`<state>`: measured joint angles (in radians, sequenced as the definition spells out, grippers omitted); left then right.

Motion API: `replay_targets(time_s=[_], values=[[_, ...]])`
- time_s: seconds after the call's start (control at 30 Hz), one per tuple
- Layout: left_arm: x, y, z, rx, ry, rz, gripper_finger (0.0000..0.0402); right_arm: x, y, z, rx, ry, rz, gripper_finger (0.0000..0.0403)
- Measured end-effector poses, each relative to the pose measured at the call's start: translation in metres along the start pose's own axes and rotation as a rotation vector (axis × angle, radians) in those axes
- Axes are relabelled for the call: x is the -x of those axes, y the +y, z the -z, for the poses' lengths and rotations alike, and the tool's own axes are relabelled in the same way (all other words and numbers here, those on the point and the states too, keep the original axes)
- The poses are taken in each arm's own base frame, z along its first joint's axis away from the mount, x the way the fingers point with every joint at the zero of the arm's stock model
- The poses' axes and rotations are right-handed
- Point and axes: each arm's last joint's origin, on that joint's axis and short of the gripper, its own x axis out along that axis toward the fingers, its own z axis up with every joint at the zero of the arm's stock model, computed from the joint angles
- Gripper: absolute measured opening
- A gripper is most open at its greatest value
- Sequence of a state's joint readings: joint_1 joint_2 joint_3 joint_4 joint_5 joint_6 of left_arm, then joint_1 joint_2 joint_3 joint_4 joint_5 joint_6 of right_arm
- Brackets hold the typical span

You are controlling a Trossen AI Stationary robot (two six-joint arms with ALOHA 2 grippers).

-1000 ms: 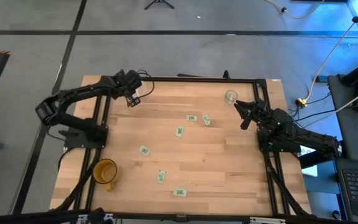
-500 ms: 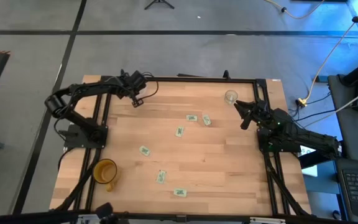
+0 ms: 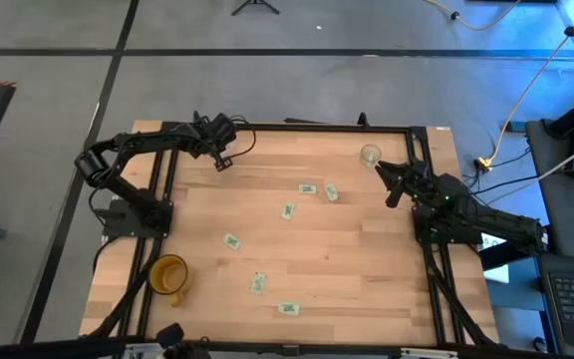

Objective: Pick and place Stevia / Truvia into bins
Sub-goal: Put the green stevia packet into the transparent container

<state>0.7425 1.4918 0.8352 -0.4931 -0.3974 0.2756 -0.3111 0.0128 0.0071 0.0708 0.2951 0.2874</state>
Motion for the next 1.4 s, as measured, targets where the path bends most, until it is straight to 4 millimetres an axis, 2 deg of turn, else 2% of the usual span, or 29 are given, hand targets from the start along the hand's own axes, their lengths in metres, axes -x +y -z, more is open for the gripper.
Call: replay_targets(time_s=[0.6, 1.0, 1.1, 1.2, 1.4], values=[[0.000, 0.000, 0.000, -0.001, 0.001, 0.008, 0.0006, 0.000, 0.000, 0.000, 0.000, 0.000, 0.000, 0.0118], [0.002, 0.001, 0.000, 0.002, -0.003, -0.006, 0.0077, 0.000, 0.000, 0.000, 0.001, 0.000, 0.000, 0.0118], [0.014, 0.007, -0.003, 0.017, -0.037, -0.016, 0.0085, 0.000, 0.000, 0.000, 0.000, 0.000, 0.000, 0.0118], [0.036, 0.015, -0.011, 0.043, -0.135, -0.005, 0.0086, 0.000, 0.000, 0.000, 0.000, 0.000, 0.000, 0.0118], [0.088, 0.013, -0.020, -0.067, -0.422, 0.224, 0.0082, 0.000, 0.000, 0.000, 0.002, 0.000, 0.000, 0.0118]])
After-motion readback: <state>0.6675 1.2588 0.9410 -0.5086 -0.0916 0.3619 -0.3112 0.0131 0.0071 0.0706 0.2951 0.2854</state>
